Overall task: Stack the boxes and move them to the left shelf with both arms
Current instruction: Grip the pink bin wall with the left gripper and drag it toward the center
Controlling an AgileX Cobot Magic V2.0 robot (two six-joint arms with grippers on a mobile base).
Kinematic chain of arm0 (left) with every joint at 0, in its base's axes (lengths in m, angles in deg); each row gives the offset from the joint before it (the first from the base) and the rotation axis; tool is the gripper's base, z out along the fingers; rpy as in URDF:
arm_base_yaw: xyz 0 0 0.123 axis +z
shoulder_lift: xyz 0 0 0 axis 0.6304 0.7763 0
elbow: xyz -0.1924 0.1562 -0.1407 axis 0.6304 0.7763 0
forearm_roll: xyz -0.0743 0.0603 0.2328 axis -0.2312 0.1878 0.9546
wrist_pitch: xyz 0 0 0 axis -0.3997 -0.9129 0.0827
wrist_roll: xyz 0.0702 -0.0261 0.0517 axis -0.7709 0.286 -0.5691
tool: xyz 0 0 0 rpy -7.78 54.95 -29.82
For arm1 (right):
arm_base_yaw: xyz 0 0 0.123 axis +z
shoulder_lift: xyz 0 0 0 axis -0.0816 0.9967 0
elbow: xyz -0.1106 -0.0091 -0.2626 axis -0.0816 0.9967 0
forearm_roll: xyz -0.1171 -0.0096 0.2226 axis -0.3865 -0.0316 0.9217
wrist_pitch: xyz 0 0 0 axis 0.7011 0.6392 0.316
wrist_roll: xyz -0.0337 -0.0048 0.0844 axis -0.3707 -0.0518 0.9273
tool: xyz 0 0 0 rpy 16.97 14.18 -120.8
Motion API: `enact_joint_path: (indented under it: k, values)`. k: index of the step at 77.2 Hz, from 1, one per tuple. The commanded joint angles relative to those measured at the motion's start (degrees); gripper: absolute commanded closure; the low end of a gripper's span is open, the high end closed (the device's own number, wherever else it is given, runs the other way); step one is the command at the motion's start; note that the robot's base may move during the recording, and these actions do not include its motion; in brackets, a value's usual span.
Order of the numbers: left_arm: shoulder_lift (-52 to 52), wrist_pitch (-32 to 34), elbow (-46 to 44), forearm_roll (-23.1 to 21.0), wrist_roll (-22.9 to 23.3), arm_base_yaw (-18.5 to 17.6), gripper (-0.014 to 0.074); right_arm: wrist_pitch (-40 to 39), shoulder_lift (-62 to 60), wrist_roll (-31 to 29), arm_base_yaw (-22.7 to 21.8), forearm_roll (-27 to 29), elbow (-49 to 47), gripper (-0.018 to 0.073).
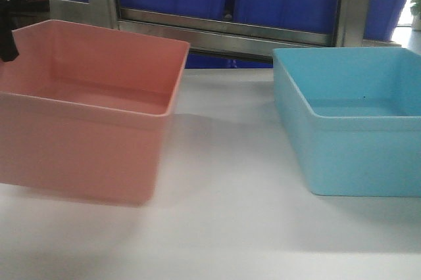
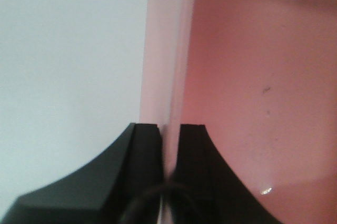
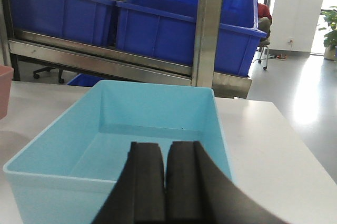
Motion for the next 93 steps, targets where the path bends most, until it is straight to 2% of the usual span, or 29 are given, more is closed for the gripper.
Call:
enact_joint_path:
  k: [1,9,18,37,54,83,93]
  values:
    - [-6.1,2.4,1.6,-3.3,4.1,-2.5,0.0597,-5.3,-1.1,-0.3,-0.2,0.0,-1.3,0.0503]
    - [-9.2,7.0,7.7,-4.0,7.4,-6.2,0.0597,-5.3,-1.1,-0.3,-0.2,0.0,-1.3,0.0503]
    - [-11.3,11.2,13.6,-4.2,9.0,-10.2,0.0597,-5.3,-1.1,-0.3,-0.2,0.0,-1.3,0.0503]
    - [-12.3,19.8,20.2,-6.9,9.7,-17.2,0.0597,-5.3,-1.1,-0.3,-0.2,0.0,-1.3,0.0503]
    - [-12.3,22.1,22.6,-7.0,11.7,-18.1,0.0597,-5.3,-1.1,-0.3,-0.2,0.0,-1.3,0.0503]
    - [-12.3,19.5,23.4,-9.2,12.7,-18.2,0.0593,-5.3,-1.1,-0.3,-0.2,0.0,-1.3,0.0503]
    - [-12.3,17.4,23.4,-9.5,12.7,-18.6,0.0508,-5.3,-1.1,-0.3,-0.2,0.0,-1.3,0.0503]
